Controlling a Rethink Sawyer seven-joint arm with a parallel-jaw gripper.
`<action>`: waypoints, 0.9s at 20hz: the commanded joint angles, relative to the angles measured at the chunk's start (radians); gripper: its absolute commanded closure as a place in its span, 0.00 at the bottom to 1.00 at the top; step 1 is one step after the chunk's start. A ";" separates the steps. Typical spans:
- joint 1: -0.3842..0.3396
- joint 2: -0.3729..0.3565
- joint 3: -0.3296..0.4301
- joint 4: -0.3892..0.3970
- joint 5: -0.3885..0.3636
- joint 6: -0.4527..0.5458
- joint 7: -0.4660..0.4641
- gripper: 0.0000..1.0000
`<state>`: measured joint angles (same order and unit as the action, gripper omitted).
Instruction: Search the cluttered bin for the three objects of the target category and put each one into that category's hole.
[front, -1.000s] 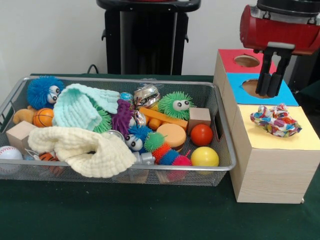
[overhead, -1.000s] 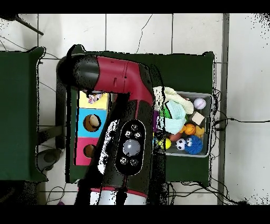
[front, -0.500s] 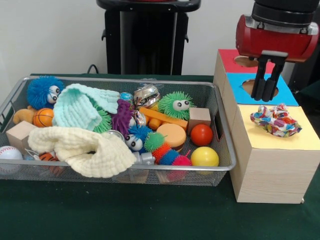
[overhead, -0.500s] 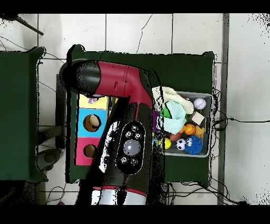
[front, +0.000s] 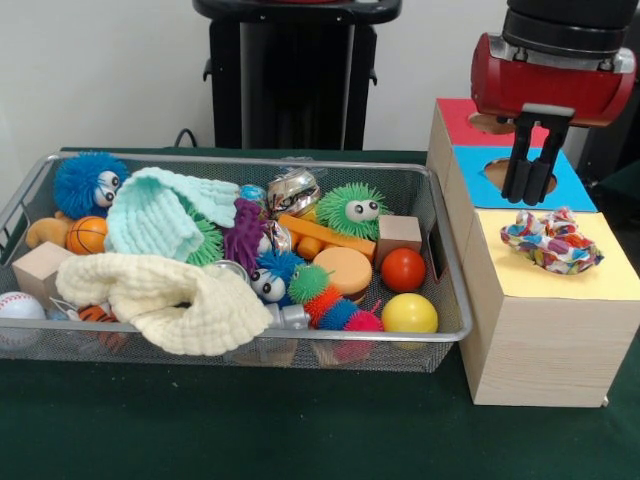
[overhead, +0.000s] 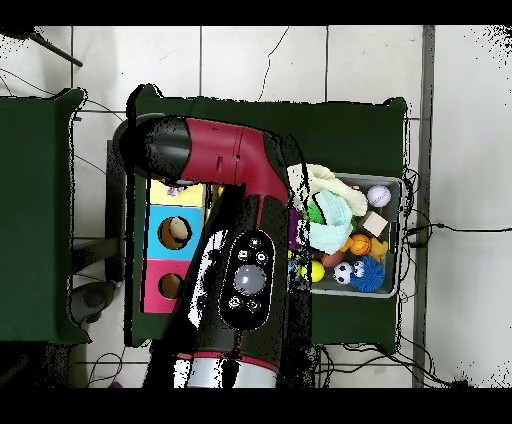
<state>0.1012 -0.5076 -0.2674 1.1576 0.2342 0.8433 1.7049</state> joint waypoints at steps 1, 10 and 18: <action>-0.009 0.013 0.092 0.113 0.014 -0.029 0.168 1.00; -0.010 0.009 0.113 0.143 0.044 -0.071 0.181 1.00; -0.017 0.008 0.123 0.151 0.054 -0.089 0.167 1.00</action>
<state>0.1014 -0.5085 -0.2501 1.1789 0.2621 0.8046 1.7049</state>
